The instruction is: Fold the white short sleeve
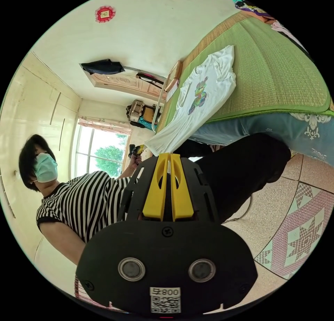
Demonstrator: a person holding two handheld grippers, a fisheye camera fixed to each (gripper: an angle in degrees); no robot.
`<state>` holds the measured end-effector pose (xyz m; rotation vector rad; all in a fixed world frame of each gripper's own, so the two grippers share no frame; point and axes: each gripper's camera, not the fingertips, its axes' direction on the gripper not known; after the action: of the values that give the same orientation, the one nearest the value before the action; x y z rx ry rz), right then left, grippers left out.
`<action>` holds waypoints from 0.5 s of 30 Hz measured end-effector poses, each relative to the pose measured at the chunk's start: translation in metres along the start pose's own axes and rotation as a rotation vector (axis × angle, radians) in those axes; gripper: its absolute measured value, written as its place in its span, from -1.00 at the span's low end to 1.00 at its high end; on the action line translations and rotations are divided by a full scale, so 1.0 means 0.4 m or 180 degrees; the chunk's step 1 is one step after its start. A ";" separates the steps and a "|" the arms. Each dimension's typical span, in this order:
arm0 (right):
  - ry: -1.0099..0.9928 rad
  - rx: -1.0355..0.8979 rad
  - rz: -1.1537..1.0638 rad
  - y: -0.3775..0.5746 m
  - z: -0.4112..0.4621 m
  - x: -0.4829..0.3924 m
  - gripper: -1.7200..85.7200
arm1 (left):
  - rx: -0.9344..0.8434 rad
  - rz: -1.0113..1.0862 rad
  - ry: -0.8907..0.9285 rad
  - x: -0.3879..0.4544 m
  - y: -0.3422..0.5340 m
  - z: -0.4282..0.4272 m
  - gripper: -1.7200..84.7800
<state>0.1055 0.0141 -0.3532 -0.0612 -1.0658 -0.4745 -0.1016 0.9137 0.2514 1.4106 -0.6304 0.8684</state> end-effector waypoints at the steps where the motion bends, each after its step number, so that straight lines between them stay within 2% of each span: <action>1: 0.0002 0.0029 -0.0020 0.019 -0.010 -0.004 -0.95 | 0.0026 0.0012 0.0032 0.001 0.016 -0.010 -0.94; 15: -0.0146 0.0318 -0.0433 0.182 -0.111 -0.068 -0.95 | 0.0335 0.0386 0.0356 0.060 0.108 -0.106 -0.95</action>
<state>0.1609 0.0768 -0.3853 0.0898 -1.1417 -0.5438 -0.1285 0.9569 0.2918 1.4177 -0.5968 1.0827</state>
